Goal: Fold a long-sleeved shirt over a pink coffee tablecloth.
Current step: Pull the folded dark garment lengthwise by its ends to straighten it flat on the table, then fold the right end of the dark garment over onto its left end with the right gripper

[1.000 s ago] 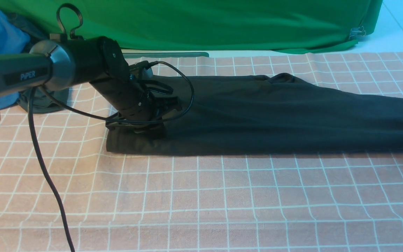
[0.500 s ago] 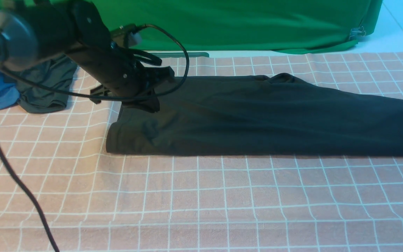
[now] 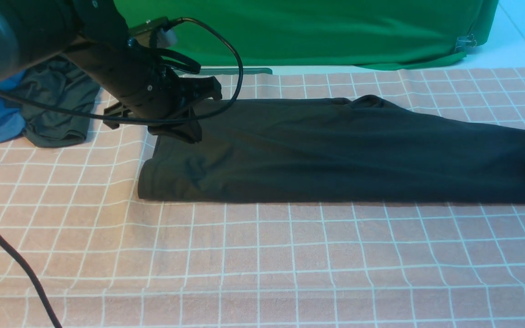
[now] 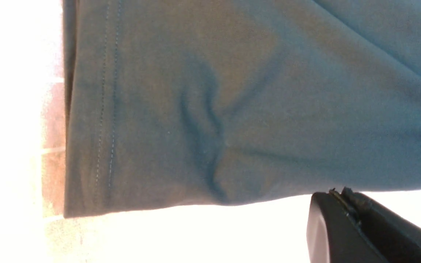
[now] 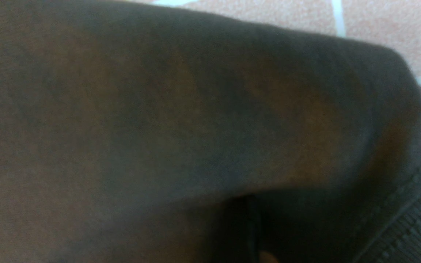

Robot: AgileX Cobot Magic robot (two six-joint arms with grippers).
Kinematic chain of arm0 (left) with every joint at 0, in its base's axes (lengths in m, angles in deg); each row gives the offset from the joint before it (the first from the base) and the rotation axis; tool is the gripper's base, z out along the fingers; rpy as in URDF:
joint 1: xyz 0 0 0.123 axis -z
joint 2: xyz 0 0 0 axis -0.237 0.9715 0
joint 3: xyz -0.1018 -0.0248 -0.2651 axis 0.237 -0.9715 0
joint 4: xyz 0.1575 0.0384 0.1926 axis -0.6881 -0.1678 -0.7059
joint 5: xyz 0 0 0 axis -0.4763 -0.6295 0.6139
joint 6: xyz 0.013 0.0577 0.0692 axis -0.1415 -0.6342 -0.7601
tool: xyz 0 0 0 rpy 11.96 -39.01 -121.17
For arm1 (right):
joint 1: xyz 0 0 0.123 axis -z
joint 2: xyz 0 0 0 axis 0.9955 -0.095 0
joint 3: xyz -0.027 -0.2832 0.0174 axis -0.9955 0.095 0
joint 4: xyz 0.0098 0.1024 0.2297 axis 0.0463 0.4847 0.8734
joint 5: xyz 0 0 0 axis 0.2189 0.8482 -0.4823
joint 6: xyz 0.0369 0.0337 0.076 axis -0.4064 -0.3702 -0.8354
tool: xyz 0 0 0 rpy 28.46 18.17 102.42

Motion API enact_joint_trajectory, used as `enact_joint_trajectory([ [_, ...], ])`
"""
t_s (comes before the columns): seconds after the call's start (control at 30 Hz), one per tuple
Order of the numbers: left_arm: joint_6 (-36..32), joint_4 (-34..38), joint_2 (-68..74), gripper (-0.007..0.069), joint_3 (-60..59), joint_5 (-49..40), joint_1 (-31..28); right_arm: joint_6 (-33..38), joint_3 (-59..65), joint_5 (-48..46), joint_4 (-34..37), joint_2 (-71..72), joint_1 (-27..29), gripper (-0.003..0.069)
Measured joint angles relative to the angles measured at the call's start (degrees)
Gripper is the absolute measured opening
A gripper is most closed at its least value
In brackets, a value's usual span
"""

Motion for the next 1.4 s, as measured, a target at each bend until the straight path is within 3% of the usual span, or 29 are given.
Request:
enact_joint_trajectory([
  [0.1, 0.13, -0.23, 0.0, 0.0013, 0.0, 0.0, 0.0, 1.01, -0.2, 0.0, 0.52, -0.15, 0.0, 0.054],
  [0.17, 0.18, -0.41, 0.0, 0.0013, 0.0, -0.06, 0.0, 2.19, -0.2, -0.06, 1.31, -0.19, 0.0, 0.0405],
  [0.27, 0.18, -0.86, 0.0, 0.0013, 0.0, -0.72, 0.0, 4.09, -0.77, -0.95, 2.75, -0.33, -0.23, 0.0144],
  [0.3, 0.28, -1.21, 0.0, 0.0013, 0.0, -1.35, 0.0, 4.49, -1.5, -1.56, 2.13, -0.47, -0.22, 0.01],
  [0.63, 1.88, -4.96, -4.53, 0.0013, 0.0, -3.11, 0.0, -0.48, -11.31, -7.68, -6.89, 0.27, 1.57, 0.0097],
  [0.83, 3.33, -6.52, -8.3, 0.0013, 0.0, -3.98, 0.0, -2.98, -16.16, -8.24, -7.64, 1.95, 1.55, 0.0097],
  [1.03, 4.97, -8.32, -10.14, 0.0013, 0.0, -4.04, 0.0, -3.04, -21.11, -8.43, -5.96, 4.37, -3.18, 0.0097],
  [1.4, 6.09, -7.56, -10.32, 0.0013, 0.0, -4.41, 0.0, -3.88, -28.19, -7.19, 5.39, 6.98, -19.69, 0.0097],
])
